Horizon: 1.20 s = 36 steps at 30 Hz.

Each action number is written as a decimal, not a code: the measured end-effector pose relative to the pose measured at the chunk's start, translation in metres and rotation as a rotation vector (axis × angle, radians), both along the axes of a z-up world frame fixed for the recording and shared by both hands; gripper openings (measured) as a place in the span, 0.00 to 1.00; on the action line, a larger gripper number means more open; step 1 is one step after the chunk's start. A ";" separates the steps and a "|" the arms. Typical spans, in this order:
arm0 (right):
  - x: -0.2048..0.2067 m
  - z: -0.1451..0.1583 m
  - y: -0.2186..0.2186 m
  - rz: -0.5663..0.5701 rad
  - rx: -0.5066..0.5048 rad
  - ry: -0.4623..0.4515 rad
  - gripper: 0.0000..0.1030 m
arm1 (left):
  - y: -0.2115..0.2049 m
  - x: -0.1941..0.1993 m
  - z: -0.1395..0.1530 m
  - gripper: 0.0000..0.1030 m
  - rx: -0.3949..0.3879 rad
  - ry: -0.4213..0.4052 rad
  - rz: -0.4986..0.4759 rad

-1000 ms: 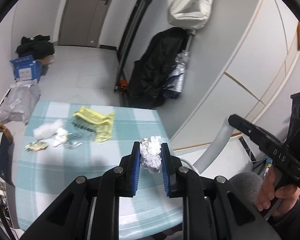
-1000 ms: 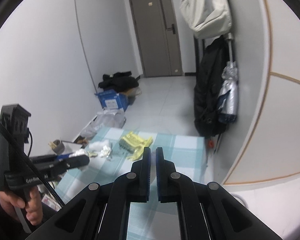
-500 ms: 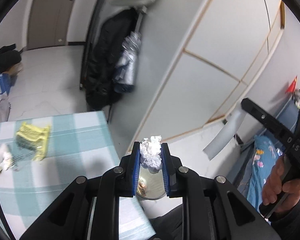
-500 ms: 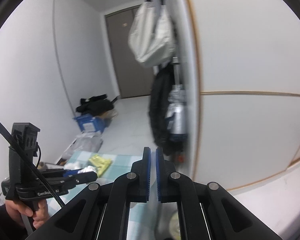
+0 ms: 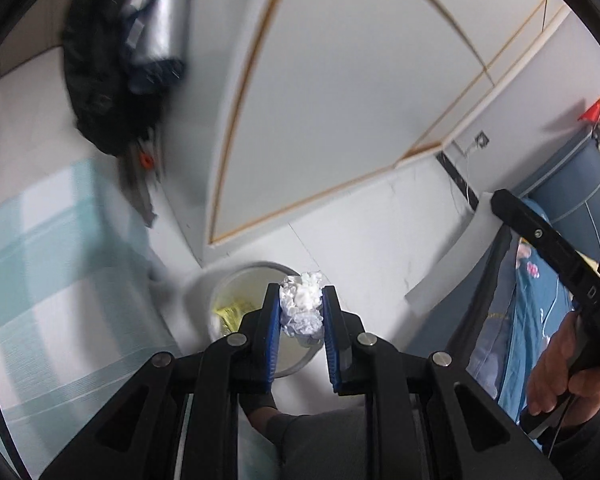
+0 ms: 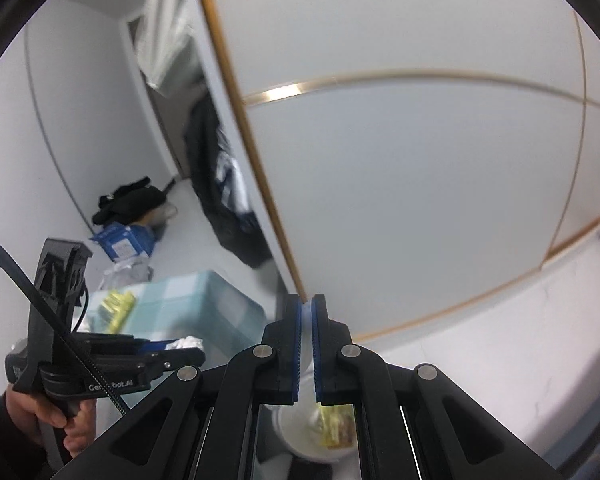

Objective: Collect trash
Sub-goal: 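Lower the tissue wad into the grey bin and open the left gripper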

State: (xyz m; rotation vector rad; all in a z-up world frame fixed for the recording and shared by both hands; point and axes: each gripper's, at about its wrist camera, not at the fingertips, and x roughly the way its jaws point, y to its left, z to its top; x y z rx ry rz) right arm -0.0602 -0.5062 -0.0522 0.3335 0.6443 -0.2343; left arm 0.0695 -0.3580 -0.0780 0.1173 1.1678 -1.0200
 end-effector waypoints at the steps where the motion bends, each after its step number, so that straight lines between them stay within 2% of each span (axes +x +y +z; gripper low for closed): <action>1: 0.002 -0.007 -0.002 -0.005 0.005 0.010 0.04 | -0.007 0.000 -0.008 0.15 0.014 0.007 -0.013; 12: 0.023 -0.114 -0.041 -0.051 0.170 0.149 0.04 | -0.062 0.006 -0.084 0.15 0.215 0.106 -0.095; 18: 0.028 -0.170 -0.051 -0.063 0.241 0.221 0.04 | -0.086 0.007 -0.116 0.15 0.306 0.194 -0.128; 23: 0.032 -0.218 -0.055 -0.073 0.326 0.272 0.04 | -0.096 0.012 -0.135 0.15 0.376 0.234 -0.113; 28: 0.032 -0.249 -0.056 -0.080 0.407 0.305 0.04 | -0.102 0.010 -0.148 0.16 0.428 0.270 -0.118; 36: 0.028 -0.274 -0.053 -0.070 0.453 0.348 0.07 | -0.100 0.013 -0.165 0.19 0.475 0.314 -0.097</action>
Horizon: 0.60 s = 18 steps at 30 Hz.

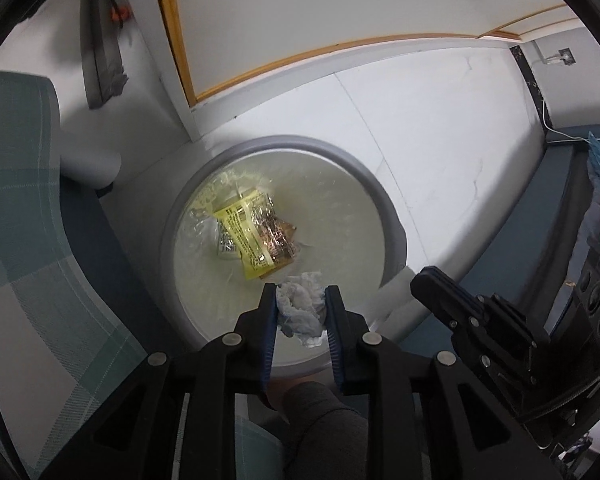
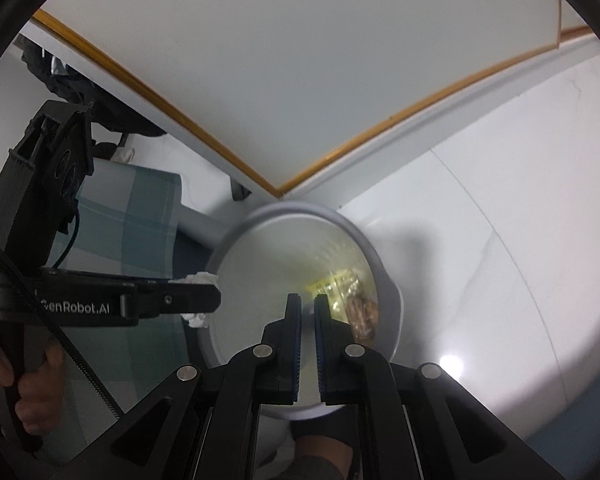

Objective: Collect trash
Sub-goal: 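Lower the tissue wad into the grey bin and open the left gripper, then withdraw both grippers from the bin back over the table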

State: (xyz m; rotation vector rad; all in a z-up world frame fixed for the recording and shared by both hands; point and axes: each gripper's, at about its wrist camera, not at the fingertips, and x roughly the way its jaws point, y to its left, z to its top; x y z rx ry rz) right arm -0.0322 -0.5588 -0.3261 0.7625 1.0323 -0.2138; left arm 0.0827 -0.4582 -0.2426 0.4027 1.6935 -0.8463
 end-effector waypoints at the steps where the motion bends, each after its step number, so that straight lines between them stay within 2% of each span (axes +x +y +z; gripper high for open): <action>1: -0.001 -0.002 0.000 0.002 0.005 0.005 0.07 | -0.001 0.000 0.000 0.20 0.002 0.004 -0.001; 5: -0.002 -0.006 0.000 0.001 0.002 0.022 0.07 | -0.003 -0.004 -0.001 0.33 0.008 0.016 -0.016; 8: -0.001 -0.007 0.000 0.003 0.008 0.019 0.07 | -0.003 -0.004 -0.002 0.38 0.017 0.006 -0.026; 11: -0.002 -0.006 -0.001 0.001 0.008 0.020 0.07 | 0.000 -0.004 -0.003 0.47 0.021 0.006 -0.018; 15: -0.005 -0.003 -0.004 -0.020 0.002 0.027 0.07 | 0.005 -0.002 0.005 0.60 0.016 -0.030 -0.005; 18: -0.009 0.002 -0.007 -0.028 -0.011 0.029 0.08 | 0.009 -0.002 0.017 0.60 -0.019 -0.058 0.001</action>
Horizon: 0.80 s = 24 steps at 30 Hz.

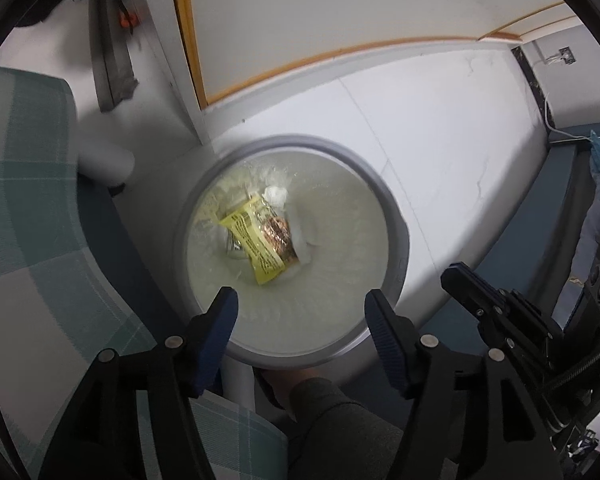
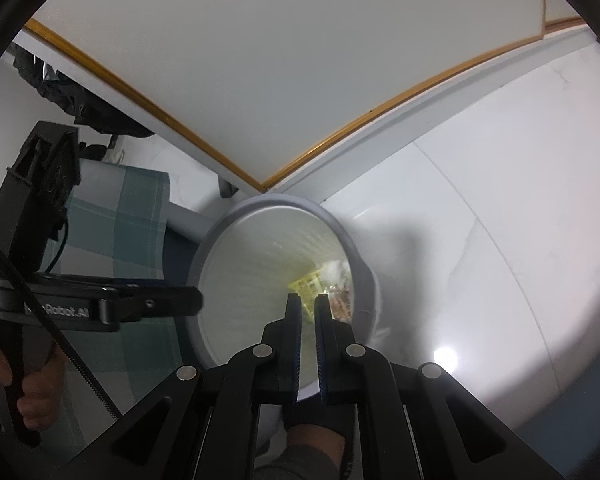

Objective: Collect trash
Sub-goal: 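Withdraw both grippers from the bin back over the table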

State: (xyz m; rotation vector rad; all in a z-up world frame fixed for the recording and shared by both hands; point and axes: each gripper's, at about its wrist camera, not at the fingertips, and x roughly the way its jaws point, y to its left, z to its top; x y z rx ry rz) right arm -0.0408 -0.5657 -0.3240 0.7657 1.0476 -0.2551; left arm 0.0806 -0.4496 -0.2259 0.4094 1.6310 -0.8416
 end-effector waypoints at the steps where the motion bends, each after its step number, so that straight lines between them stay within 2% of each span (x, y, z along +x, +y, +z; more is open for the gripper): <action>1: -0.001 0.003 -0.001 -0.002 -0.007 -0.001 0.08 | 0.001 -0.001 0.007 0.60 -0.019 -0.016 0.000; 4: -0.005 0.016 -0.002 -0.011 -0.028 -0.013 0.12 | 0.006 -0.004 0.027 0.61 -0.057 -0.076 0.000; 6: -0.008 0.028 -0.003 -0.017 -0.042 -0.029 0.15 | 0.009 -0.005 0.041 0.66 -0.080 -0.123 0.004; 9: -0.012 0.049 -0.003 -0.024 -0.070 -0.062 0.28 | 0.016 -0.005 0.068 0.70 -0.138 -0.198 0.019; 10: -0.013 0.057 -0.002 -0.025 -0.079 -0.077 0.29 | 0.019 -0.004 0.071 0.71 -0.150 -0.211 0.021; 15: -0.017 0.103 0.007 -0.020 -0.146 -0.151 0.44 | 0.039 0.002 0.113 0.72 -0.225 -0.322 0.058; 17: -0.018 0.125 0.013 -0.004 -0.183 -0.188 0.46 | 0.049 0.005 0.127 0.72 -0.249 -0.367 0.089; 19: -0.019 0.147 0.020 0.011 -0.224 -0.236 0.48 | 0.065 0.012 0.145 0.77 -0.274 -0.401 0.151; 21: -0.022 0.167 0.029 0.020 -0.271 -0.281 0.57 | 0.083 0.018 0.157 0.79 -0.304 -0.441 0.215; 24: -0.026 0.203 0.049 0.054 -0.376 -0.362 0.64 | 0.109 0.021 0.178 0.80 -0.339 -0.516 0.288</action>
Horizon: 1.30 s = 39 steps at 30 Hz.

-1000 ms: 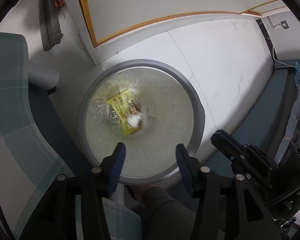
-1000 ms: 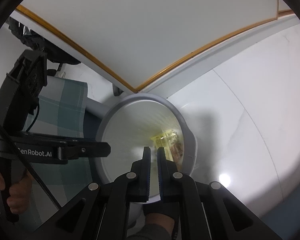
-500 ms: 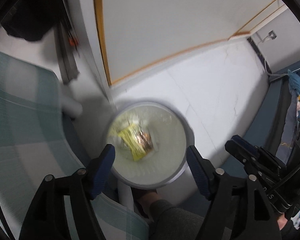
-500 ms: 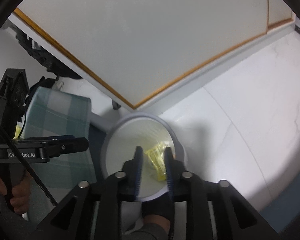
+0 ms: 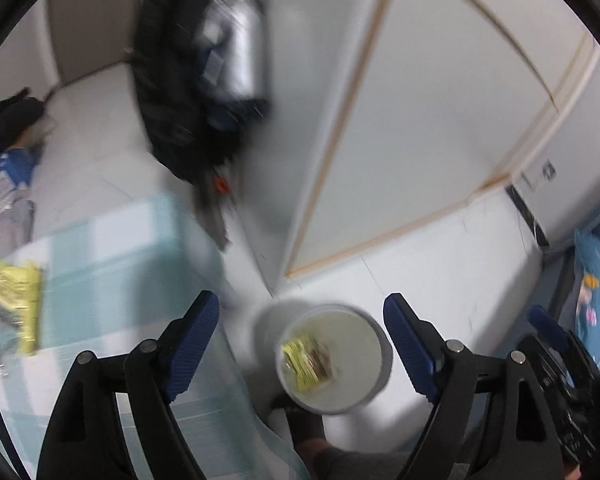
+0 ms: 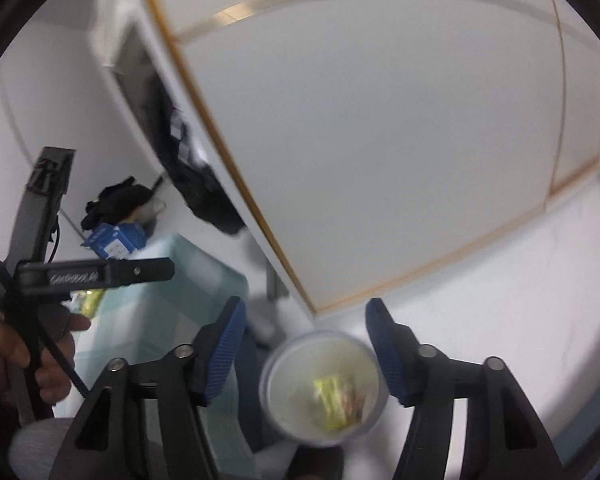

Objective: Collect trash
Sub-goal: 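Withdraw both grippers from the bin back over the table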

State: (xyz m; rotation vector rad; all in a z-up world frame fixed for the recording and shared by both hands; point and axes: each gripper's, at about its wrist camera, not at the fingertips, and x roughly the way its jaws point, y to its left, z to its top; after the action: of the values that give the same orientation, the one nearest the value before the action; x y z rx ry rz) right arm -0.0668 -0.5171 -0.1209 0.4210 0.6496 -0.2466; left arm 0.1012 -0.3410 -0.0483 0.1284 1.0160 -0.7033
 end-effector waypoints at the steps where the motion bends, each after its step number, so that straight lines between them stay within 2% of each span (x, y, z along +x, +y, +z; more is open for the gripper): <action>1: 0.000 0.014 0.009 0.021 -0.039 -0.030 0.66 | 0.010 0.000 0.005 0.80 -0.010 -0.022 0.020; 4: 0.003 0.041 0.032 0.061 -0.112 -0.080 0.70 | 0.033 0.001 0.020 0.81 -0.037 -0.056 0.056; 7: 0.008 0.064 0.053 0.077 -0.119 -0.108 0.71 | 0.057 0.000 0.036 0.82 -0.051 -0.108 0.101; 10: 0.013 0.088 0.075 0.075 -0.175 -0.146 0.79 | 0.082 -0.002 0.055 0.82 -0.076 -0.156 0.142; 15: 0.017 0.124 0.108 0.107 -0.253 -0.223 0.85 | 0.122 -0.008 0.081 0.90 -0.109 -0.250 0.234; 19: 0.017 0.146 0.141 0.166 -0.289 -0.273 0.93 | 0.151 -0.008 0.091 0.91 -0.135 -0.271 0.289; 24: 0.028 0.159 0.177 0.227 -0.262 -0.309 1.00 | 0.197 -0.003 0.104 0.92 -0.164 -0.326 0.376; 31: 0.059 0.163 0.230 0.349 -0.254 -0.342 1.00 | 0.246 -0.001 0.102 0.99 -0.174 -0.393 0.472; 39: 0.090 0.156 0.291 0.504 -0.191 -0.361 1.00 | 0.300 0.015 0.087 0.99 -0.187 -0.390 0.570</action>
State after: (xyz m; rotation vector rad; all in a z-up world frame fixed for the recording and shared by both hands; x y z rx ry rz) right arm 0.0230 -0.2265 0.0347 0.1023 0.3546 0.2429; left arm 0.1166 -0.0415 0.0384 -0.1788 0.5638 -0.2319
